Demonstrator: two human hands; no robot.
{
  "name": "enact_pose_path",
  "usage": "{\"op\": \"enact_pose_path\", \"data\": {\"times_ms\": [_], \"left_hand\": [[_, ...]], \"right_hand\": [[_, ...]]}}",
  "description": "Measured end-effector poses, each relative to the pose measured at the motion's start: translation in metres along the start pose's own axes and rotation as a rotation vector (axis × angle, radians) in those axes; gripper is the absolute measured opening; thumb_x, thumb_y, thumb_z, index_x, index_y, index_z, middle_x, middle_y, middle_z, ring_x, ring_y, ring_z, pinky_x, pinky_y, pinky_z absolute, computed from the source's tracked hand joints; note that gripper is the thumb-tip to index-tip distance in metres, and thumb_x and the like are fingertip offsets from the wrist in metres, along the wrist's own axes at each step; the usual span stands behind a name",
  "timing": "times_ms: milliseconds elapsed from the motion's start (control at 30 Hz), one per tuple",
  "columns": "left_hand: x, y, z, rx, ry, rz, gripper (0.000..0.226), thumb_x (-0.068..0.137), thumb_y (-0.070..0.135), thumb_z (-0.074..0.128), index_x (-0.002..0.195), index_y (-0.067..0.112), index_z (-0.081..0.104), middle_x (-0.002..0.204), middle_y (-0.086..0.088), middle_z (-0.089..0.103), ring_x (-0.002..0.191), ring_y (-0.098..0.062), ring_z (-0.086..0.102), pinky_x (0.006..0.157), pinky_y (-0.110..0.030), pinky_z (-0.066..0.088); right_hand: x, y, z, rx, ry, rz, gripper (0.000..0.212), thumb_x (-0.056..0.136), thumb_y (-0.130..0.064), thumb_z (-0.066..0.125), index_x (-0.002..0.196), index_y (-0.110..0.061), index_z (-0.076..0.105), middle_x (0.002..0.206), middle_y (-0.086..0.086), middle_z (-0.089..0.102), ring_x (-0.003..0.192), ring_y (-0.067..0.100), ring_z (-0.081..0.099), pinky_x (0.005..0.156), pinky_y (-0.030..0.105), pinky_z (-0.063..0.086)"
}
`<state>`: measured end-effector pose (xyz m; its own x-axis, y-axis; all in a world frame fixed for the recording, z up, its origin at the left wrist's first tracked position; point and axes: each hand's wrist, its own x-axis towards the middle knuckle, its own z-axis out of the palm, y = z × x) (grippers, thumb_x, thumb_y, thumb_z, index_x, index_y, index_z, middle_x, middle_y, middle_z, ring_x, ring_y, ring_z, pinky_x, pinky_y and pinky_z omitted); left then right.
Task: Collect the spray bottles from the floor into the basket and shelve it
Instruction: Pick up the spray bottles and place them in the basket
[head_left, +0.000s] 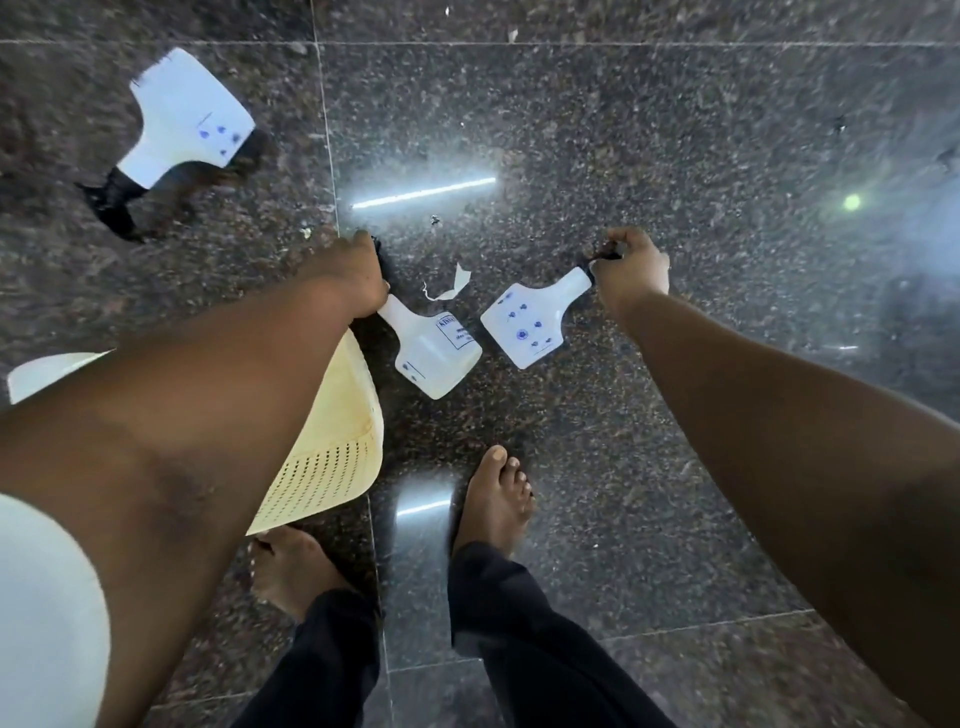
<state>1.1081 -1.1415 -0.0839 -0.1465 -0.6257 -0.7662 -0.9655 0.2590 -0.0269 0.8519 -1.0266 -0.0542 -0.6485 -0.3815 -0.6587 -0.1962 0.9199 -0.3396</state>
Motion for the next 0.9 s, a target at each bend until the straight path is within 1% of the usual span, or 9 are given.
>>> {"op": "enact_pose_path", "data": {"times_ms": [133, 267, 367, 533, 633, 700, 767, 833, 900], "left_hand": [[0.005, 0.006, 0.011, 0.059, -0.049, -0.053, 0.067, 0.09, 0.023, 0.057, 0.144, 0.006, 0.021, 0.135, -0.023, 0.05, 0.123, -0.041, 0.05, 0.099, -0.048, 0.04], [0.009, 0.01, 0.014, -0.181, -0.084, -0.082, 0.069, 0.088, 0.017, 0.055, 0.145, 0.006, 0.017, 0.131, -0.025, 0.05, 0.116, -0.041, 0.053, 0.081, -0.041, 0.045], [0.009, 0.015, 0.018, -0.337, -0.056, -0.171, 0.075, 0.091, 0.025, 0.059, 0.147, 0.008, 0.013, 0.143, -0.025, 0.037, 0.128, -0.042, 0.044, 0.097, -0.046, 0.042], [0.007, 0.026, 0.022, -0.386, -0.106, -0.216, 0.1, 0.081, 0.028, 0.072, 0.149, 0.01, 0.001, 0.151, -0.024, 0.024, 0.136, -0.042, 0.033, 0.107, -0.048, 0.037], [0.004, 0.032, 0.027, -0.395, -0.175, -0.221, 0.112, 0.069, 0.028, 0.078, 0.15, 0.013, 0.001, 0.152, -0.021, 0.026, 0.135, -0.041, 0.036, 0.106, -0.05, 0.041], [-0.007, 0.037, 0.027, -0.385, -0.114, -0.164, 0.087, 0.072, 0.024, 0.073, 0.144, 0.01, 0.026, 0.148, -0.021, 0.036, 0.125, -0.041, 0.048, 0.098, -0.048, 0.049], [-0.023, 0.043, 0.021, -0.403, -0.051, -0.109, 0.053, 0.079, 0.024, 0.068, 0.126, 0.007, 0.051, 0.126, -0.015, 0.055, 0.104, -0.035, 0.06, 0.083, -0.041, 0.053], [-0.051, 0.046, 0.004, -0.478, -0.045, -0.037, 0.036, 0.082, 0.029, 0.068, 0.111, 0.008, 0.06, 0.099, -0.009, 0.061, 0.083, -0.028, 0.06, 0.068, -0.033, 0.047], [-0.087, 0.041, -0.018, -0.571, 0.018, 0.029, 0.03, 0.082, 0.031, 0.068, 0.105, 0.011, 0.064, 0.091, -0.007, 0.065, 0.077, -0.025, 0.06, 0.063, -0.03, 0.042]], "right_hand": [[-0.002, -0.003, 0.009, 0.048, 0.001, -0.006, 0.039, 0.093, -0.023, 0.054, 0.132, -0.026, 0.056, 0.121, 0.002, 0.066, 0.085, 0.018, 0.059, 0.073, 0.028, 0.049], [-0.003, -0.005, 0.015, 0.076, 0.03, 0.036, 0.035, 0.094, -0.022, 0.053, 0.128, -0.023, 0.06, 0.119, 0.004, 0.068, 0.095, 0.023, 0.064, 0.082, 0.032, 0.053], [-0.006, -0.005, 0.013, 0.11, 0.082, 0.061, 0.031, 0.093, -0.019, 0.051, 0.12, -0.024, 0.067, 0.114, 0.006, 0.071, 0.098, 0.028, 0.068, 0.087, 0.038, 0.056], [-0.026, 0.003, 0.007, 0.202, 0.141, 0.055, 0.026, 0.091, -0.018, 0.054, 0.107, -0.028, 0.072, 0.099, 0.002, 0.074, 0.076, 0.021, 0.07, 0.071, 0.035, 0.06], [-0.052, 0.007, 0.006, 0.297, 0.203, 0.069, 0.029, 0.09, -0.016, 0.055, 0.114, -0.029, 0.065, 0.079, -0.007, 0.064, 0.052, 0.01, 0.052, 0.048, 0.025, 0.044], [-0.076, 0.009, 0.005, 0.368, 0.203, 0.098, 0.045, 0.088, -0.012, 0.056, 0.128, -0.031, 0.049, 0.07, -0.009, 0.053, 0.051, 0.008, 0.047, 0.048, 0.025, 0.038], [-0.097, 0.013, 0.002, 0.406, 0.155, 0.147, 0.059, 0.085, -0.011, 0.058, 0.137, -0.031, 0.04, 0.076, -0.007, 0.057, 0.058, 0.01, 0.052, 0.053, 0.029, 0.044], [-0.115, 0.018, 0.0, 0.353, 0.11, 0.168, 0.043, 0.078, -0.012, 0.063, 0.12, -0.02, 0.059, 0.086, 0.0, 0.068, 0.068, 0.018, 0.063, 0.064, 0.037, 0.056], [-0.138, 0.021, -0.001, 0.313, 0.061, 0.17, 0.029, 0.074, -0.015, 0.07, 0.103, -0.012, 0.07, 0.08, 0.004, 0.07, 0.07, 0.022, 0.064, 0.065, 0.034, 0.054]]}}
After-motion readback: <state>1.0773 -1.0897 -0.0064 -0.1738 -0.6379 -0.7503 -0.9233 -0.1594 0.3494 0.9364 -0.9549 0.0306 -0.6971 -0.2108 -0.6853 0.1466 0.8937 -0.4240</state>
